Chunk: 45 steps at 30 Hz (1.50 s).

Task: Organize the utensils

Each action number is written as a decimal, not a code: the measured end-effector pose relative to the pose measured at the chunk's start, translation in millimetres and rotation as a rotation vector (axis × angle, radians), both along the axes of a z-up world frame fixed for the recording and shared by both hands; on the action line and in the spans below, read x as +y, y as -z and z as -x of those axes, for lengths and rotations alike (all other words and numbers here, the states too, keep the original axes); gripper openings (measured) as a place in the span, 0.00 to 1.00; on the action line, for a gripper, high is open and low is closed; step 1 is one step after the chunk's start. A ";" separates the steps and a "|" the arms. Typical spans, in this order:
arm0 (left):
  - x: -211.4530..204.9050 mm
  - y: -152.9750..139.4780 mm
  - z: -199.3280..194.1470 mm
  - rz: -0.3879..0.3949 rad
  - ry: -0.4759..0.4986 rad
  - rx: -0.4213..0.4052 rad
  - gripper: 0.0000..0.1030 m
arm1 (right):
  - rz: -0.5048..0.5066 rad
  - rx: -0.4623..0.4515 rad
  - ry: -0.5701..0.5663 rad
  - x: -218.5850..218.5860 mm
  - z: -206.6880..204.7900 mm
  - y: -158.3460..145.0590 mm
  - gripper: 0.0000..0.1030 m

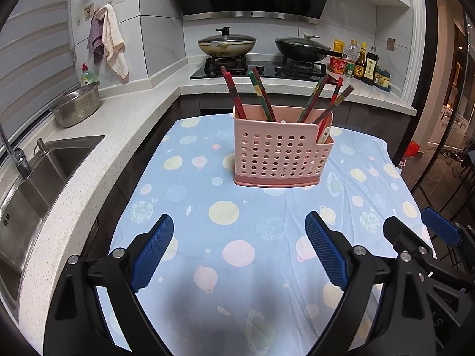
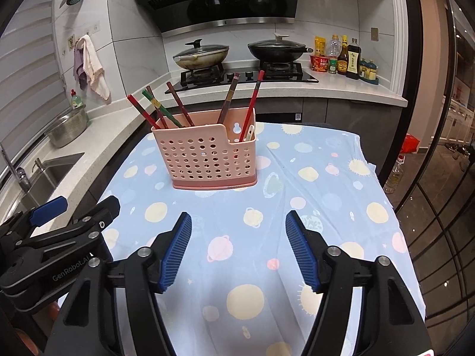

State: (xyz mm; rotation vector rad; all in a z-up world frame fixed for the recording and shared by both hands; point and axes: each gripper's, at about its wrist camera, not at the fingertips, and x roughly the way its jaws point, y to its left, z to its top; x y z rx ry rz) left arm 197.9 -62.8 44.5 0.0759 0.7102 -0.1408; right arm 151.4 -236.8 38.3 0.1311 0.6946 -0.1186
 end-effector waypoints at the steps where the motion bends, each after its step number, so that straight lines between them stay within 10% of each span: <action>1: -0.3 0.6 -0.3 -0.002 -0.002 -0.001 0.84 | 0.007 -0.003 0.005 -0.1 0.6 -0.2 0.66; 19: 3.6 8.0 -2.8 -0.016 -0.028 0.010 0.92 | 0.016 0.008 0.049 -8.2 0.5 6.2 0.94; 45: 10.7 13.3 -4.8 -0.022 -0.042 0.018 0.93 | 0.043 0.027 0.043 -2.6 0.7 11.5 0.94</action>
